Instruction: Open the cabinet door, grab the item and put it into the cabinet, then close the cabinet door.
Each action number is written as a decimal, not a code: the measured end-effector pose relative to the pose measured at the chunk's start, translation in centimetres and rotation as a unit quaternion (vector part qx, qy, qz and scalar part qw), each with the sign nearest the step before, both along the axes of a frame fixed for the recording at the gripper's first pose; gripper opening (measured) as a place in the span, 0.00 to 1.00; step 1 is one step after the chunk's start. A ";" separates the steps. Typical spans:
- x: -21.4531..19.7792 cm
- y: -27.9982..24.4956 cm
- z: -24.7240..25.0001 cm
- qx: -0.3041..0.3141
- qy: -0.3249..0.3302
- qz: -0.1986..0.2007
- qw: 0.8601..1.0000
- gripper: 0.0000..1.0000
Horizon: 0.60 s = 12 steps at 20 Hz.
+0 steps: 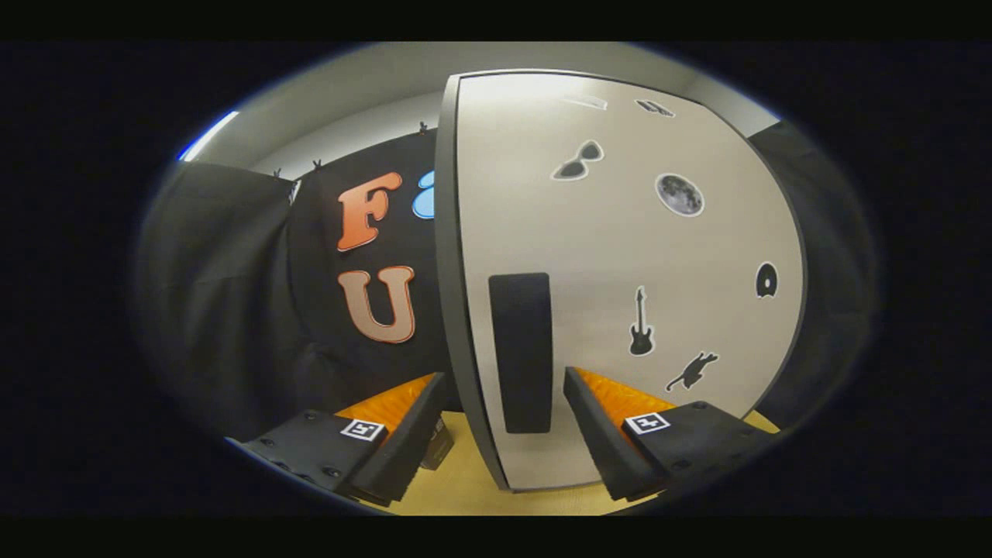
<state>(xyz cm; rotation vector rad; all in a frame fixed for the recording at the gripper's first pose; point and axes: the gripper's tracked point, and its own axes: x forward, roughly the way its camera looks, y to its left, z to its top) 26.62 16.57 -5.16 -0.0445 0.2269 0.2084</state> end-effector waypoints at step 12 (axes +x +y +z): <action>1.0 -1.4 -0.3 -0.005 -0.018 -0.040 0.999 0.42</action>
